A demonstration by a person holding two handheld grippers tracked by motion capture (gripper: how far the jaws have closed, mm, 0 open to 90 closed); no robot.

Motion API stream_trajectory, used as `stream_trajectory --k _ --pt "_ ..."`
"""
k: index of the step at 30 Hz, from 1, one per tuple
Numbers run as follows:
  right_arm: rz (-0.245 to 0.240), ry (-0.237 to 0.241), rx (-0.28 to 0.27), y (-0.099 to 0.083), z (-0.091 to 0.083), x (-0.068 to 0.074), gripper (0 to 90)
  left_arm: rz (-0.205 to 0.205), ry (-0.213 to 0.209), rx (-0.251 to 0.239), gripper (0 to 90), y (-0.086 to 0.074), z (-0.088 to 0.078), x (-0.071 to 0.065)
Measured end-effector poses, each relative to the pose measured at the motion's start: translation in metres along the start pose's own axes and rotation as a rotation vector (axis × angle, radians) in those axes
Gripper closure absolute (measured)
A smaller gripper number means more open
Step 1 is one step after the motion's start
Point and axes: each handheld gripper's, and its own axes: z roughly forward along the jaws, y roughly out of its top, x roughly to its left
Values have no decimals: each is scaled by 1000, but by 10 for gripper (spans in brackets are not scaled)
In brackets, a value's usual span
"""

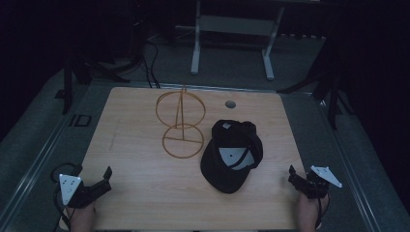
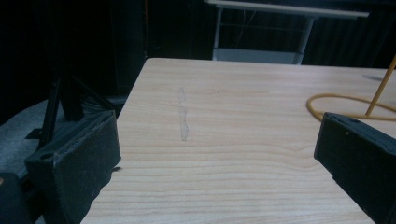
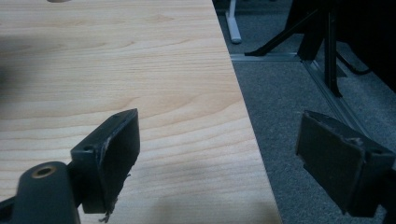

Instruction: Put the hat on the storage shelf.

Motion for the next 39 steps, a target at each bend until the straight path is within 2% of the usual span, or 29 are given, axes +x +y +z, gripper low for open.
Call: stream_trajectory --k 4,6,8,9,10,15,16,17,18,20,23,24,25,26,29,30,31,32,34,36,37,38,39 --pt "0 1 0 0 -1 0 137 5 13 7 9 1 0 1" --pt "-30 7 2 0 -2 2 137 -6 -5 17 9 2 1 1" --pt "-27 13 4 0 -3 3 136 -7 -13 19 9 2 1 1" --pt "42 68 -7 6 -10 1 136 4 -13 16 9 2 1 0" --pt "51 75 -17 9 -12 1 136 4 -13 16 9 2 1 0" --pt "35 112 -48 33 -30 7 134 6 -9 12 9 3 1 -1" --pt "35 112 -48 33 -30 7 134 6 -9 12 9 3 1 -1" --pt "16 124 -79 48 -41 13 133 5 -9 15 9 3 2 -1" --pt "1 129 -95 55 -45 15 133 6 -10 17 9 3 2 -1" --pt "-18 141 -112 67 -54 21 133 19 -10 21 9 3 2 -2" --pt "-44 165 -126 80 -62 29 133 18 -13 24 9 3 2 -2" --pt "-76 193 -138 94 -70 38 133 7 -30 16 9 4 2 -2" --pt "-76 193 -138 94 -70 38 133 7 -30 16 9 4 2 -2" --pt "-100 232 -155 106 -77 47 132 11 -34 2 9 4 2 -2" --pt "-128 253 -158 115 -82 55 132 22 -28 9 9 4 3 -1" --pt "-163 288 -171 124 -86 65 132 21 -22 14 9 4 3 -1" --pt "-163 288 -171 124 -86 65 132 21 -22 14 9 4 3 -1" --pt "-196 312 -167 131 -87 71 132 19 -22 11 9 4 3 -1" --pt "-208 322 -165 134 -87 74 132 13 -20 10 9 4 3 0" --pt "-254 355 -157 146 -85 84 133 13 -21 9 9 4 3 0" --pt "-254 355 -157 146 -85 84 133 12 -21 8 9 5 3 0" --pt "-281 385 -145 153 -83 90 132 10 -23 8 9 5 2 -1" --pt "-281 385 -145 153 -83 90 132 10 -23 8 9 5 2 -1"
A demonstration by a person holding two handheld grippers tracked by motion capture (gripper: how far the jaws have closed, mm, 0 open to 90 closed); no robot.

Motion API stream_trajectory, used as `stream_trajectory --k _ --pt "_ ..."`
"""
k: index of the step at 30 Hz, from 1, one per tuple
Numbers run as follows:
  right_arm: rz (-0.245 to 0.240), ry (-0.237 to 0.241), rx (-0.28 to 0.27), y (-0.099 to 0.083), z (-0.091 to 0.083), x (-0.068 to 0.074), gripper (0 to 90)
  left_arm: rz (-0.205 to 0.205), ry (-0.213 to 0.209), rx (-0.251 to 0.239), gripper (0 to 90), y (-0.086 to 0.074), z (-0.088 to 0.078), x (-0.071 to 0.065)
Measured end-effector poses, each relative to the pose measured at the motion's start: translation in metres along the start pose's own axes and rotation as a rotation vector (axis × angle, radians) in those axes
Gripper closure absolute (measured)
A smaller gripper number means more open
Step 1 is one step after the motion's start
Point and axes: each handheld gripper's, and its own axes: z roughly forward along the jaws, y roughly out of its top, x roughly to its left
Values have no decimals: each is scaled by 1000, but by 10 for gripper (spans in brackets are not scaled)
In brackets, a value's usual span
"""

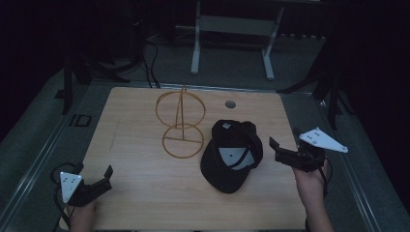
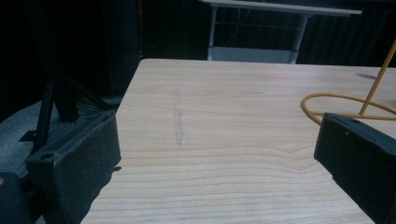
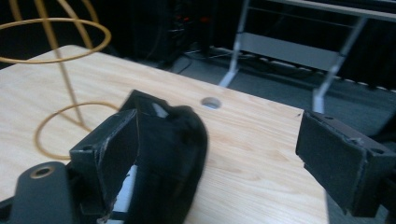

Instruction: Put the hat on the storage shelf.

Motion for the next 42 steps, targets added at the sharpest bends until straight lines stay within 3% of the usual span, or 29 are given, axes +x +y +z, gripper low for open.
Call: stream_trajectory --k 1,4,5,6,7,12,14,17,22,23,24,26,27,29,31,32,33,42 --pt "-19 31 19 5 7 3 132 1 1 0 9 0 0 0" --pt "-15 62 45 9 14 6 132 -9 -11 12 9 1 0 -1" --pt "-1 100 93 11 24 10 126 -16 -25 25 10 1 1 -1" --pt "-1 100 93 11 24 10 126 -16 -25 25 9 1 1 -1" --pt "-30 124 115 11 33 15 108 -14 -20 31 10 2 1 -2" --pt "-72 119 182 5 54 26 114 -11 -25 48 10 1 2 -3" --pt "-74 97 203 0 63 28 143 -15 -35 50 10 1 2 -4" --pt "-31 74 266 -11 83 30 147 -11 -52 53 10 2 2 -7" --pt "5 44 308 -25 94 34 163 -8 -65 55 10 3 3 -9" --pt "5 22 324 -31 97 35 251 -9 -66 53 10 3 2 -9" --pt "5 22 324 -31 97 35 251 -9 -67 54 10 3 2 -9" --pt "1 0 341 -37 98 35 407 -10 -67 52 10 3 3 -9" --pt "-17 -42 364 -42 102 35 516 -11 -69 52 10 3 3 -9" --pt "-9 -43 370 -45 103 34 564 -8 -67 52 10 3 3 -10" --pt "-6 -64 381 -48 106 31 752 -7 -69 53 10 3 3 -10" --pt "-6 -64 381 -48 106 31 752 -7 -69 54 10 3 3 -10" --pt "7 -64 380 -48 106 29 848 -6 -72 56 10 3 4 -11" --pt "1 -78 346 -41 103 32 884 -18 -68 69 10 6 3 -13"
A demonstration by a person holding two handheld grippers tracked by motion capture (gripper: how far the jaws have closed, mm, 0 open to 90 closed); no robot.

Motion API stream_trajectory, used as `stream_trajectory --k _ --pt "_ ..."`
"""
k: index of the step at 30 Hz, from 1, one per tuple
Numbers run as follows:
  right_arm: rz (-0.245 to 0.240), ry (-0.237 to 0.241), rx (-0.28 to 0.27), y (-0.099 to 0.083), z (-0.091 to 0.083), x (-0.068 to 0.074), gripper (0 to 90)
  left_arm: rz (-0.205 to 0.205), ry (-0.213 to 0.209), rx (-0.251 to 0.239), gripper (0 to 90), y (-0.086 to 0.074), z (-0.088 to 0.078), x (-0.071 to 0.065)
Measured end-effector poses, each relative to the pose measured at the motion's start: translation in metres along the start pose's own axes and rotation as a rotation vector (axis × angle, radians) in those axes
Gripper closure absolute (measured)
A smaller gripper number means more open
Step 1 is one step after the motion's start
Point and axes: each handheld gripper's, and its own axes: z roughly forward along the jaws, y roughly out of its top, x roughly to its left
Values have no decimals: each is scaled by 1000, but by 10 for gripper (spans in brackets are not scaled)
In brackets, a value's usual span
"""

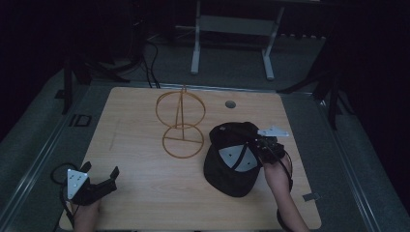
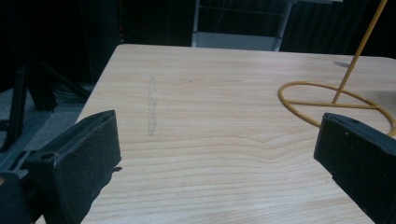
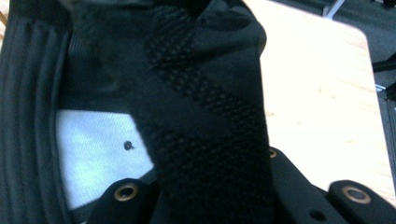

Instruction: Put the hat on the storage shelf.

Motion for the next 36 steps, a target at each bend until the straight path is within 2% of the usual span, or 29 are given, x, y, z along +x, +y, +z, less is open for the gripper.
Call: stream_trajectory --k 5,7,8,11,12,13,18,22,25,27,29,31,32,33,34,36 --pt "-4 0 -42 13 -12 1 885 6 -56 -9 10 6 -3 -14" --pt "-4 0 -46 14 -14 1 885 6 -56 -9 10 6 -3 -14" --pt "-6 -2 -63 19 -19 0 885 18 -93 13 10 7 -3 -23" --pt "-11 2 -86 25 -27 0 885 23 -134 41 23 9 -2 -30" --pt "-11 2 -86 25 -27 0 885 23 -134 41 26 9 -2 -30" --pt "-16 0 -101 28 -32 1 886 29 -162 49 26 10 -1 -35" --pt "-29 1 -127 37 -42 2 886 44 -222 48 26 16 -2 -47" --pt "-45 -2 -146 44 -49 4 886 36 -266 55 26 21 -1 -59" --pt "-49 -2 -160 48 -54 6 887 63 -294 56 26 26 0 -69" --pt "-49 -2 -165 49 -56 6 887 61 -308 54 26 27 1 -72" --pt "-60 -2 -179 52 -61 8 886 72 -343 49 26 31 2 -82" --pt "-67 -2 -188 54 -65 10 887 80 -349 47 26 32 3 -86" --pt "-74 -2 -193 55 -66 11 886 97 -364 45 26 34 5 -93" --pt "-77 1 -199 56 -68 12 886 97 -364 45 26 34 5 -93" --pt "-78 4 -205 57 -71 12 886 110 -383 53 26 37 7 -100" --pt "-86 6 -216 59 -75 14 886 121 -392 57 26 39 9 -105"
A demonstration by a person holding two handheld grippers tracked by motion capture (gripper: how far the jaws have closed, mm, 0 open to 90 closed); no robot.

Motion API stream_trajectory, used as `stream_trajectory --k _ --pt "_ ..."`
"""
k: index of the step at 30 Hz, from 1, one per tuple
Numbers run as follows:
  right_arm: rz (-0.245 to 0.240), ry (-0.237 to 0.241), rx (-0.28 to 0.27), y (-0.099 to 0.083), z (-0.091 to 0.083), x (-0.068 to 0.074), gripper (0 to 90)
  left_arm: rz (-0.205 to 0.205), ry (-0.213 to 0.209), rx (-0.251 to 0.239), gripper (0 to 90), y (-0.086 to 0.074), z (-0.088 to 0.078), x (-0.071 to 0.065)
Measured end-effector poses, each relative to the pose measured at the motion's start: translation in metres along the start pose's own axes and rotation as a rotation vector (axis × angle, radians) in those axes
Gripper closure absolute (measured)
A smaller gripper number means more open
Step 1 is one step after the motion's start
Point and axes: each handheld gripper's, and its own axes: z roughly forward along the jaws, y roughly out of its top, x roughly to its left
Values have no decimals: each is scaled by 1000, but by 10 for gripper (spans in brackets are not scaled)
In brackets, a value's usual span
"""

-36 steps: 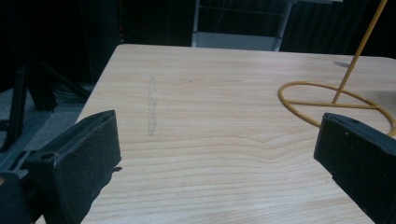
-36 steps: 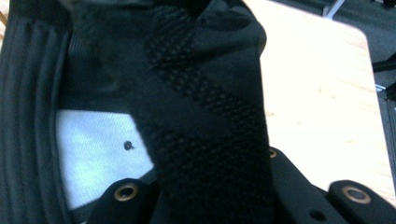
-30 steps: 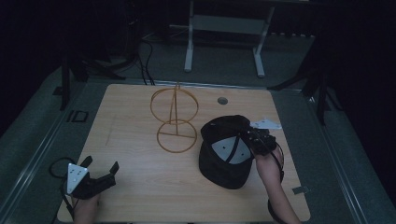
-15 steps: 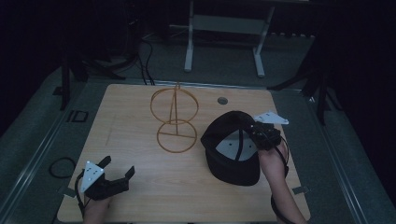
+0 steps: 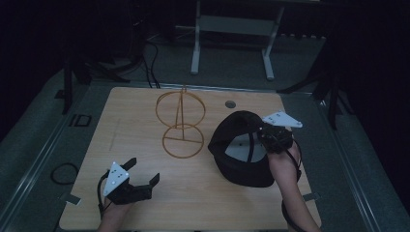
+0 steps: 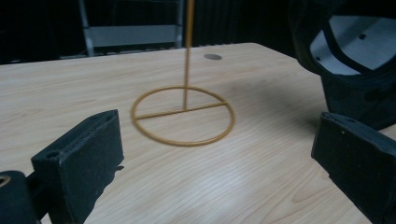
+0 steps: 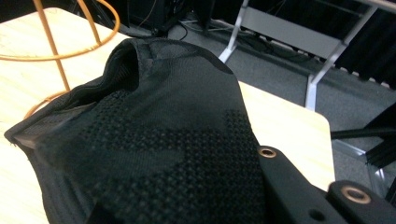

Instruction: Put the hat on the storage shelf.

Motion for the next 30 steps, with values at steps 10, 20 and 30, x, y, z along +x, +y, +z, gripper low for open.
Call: stream_trajectory --k 10,20,30 --pt "-16 31 -32 6 -10 6 886 6 -43 43 28 14 20 -14" --pt "-42 59 -48 6 -14 18 886 44 -104 64 32 39 37 -32" --pt "-60 91 -65 8 -16 30 885 78 -156 78 59 57 61 -54"
